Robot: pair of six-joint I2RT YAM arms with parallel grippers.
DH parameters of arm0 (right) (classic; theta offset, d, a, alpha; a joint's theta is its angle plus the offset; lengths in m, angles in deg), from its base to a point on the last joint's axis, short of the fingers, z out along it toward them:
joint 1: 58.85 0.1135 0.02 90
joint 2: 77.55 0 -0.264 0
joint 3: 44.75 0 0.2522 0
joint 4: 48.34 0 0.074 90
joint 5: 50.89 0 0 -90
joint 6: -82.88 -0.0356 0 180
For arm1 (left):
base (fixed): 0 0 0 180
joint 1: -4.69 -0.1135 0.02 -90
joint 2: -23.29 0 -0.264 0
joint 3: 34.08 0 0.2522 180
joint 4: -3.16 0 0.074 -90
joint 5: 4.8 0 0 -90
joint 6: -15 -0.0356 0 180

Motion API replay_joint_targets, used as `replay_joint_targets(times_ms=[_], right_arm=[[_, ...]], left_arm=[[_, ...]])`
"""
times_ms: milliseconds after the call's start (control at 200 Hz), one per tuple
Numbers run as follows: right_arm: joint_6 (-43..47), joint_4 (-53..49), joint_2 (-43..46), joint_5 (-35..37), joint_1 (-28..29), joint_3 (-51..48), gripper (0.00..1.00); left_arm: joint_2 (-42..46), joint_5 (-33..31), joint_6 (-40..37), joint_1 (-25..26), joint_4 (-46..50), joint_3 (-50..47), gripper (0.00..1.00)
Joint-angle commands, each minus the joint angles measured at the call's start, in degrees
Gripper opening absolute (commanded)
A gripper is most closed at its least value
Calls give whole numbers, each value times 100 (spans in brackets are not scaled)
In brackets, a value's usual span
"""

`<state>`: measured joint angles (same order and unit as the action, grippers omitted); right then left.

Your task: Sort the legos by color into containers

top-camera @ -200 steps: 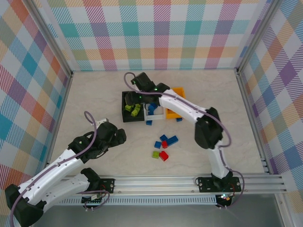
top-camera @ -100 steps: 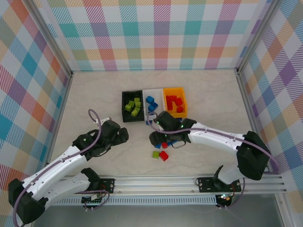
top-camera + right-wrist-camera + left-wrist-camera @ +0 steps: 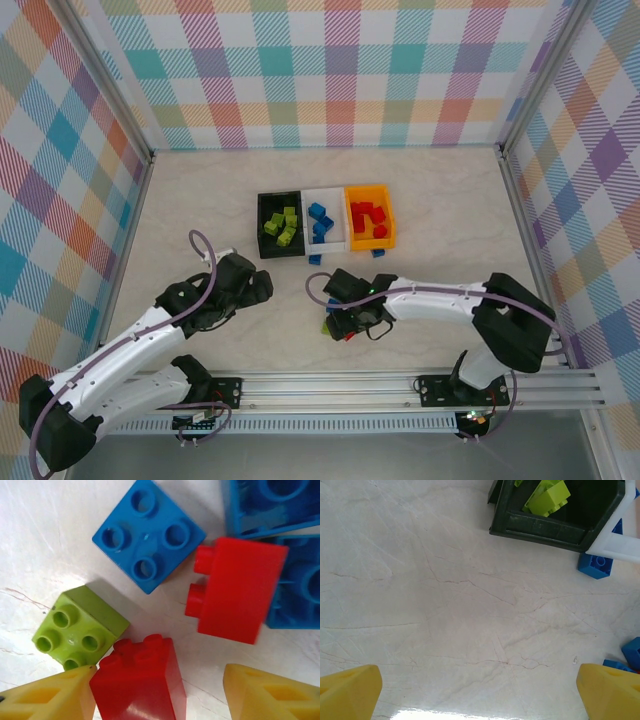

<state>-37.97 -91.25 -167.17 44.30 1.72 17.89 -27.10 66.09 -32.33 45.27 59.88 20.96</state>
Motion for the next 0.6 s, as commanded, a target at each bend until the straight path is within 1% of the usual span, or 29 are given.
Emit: replay_joint_targets(times_ms=[0, 125, 210, 280, 345, 425, 500, 595], right_arm=[[-36, -40, -265, 70, 109, 187, 62], [-112, -53, -262, 140, 135, 113, 51], [-114, -7, 71, 168, 133, 47, 40], [-105, -84, 376, 320, 133, 74, 33], [-41, -180, 671, 477, 106, 169, 30], [110, -360, 984, 751, -65, 445, 29], [322, -414, 1179, 940, -449, 766, 29], [577, -263, 1169, 1101, -1164, 1235, 29]], left_arm=[[64, -40, 12, -44, 37, 5, 100], [65, -31, 19, -41, 37, 13, 100], [45, 4, -11, -48, 11, 27, 100], [-4, 27, -15, -42, -7, 38, 100], [-67, 44, -28, -48, -48, 51, 100], [-143, 73, -30, -43, -94, 73, 100], [-200, 109, -52, -42, -133, 99, 100], [-286, 210, -110, -41, -231, 115, 100]])
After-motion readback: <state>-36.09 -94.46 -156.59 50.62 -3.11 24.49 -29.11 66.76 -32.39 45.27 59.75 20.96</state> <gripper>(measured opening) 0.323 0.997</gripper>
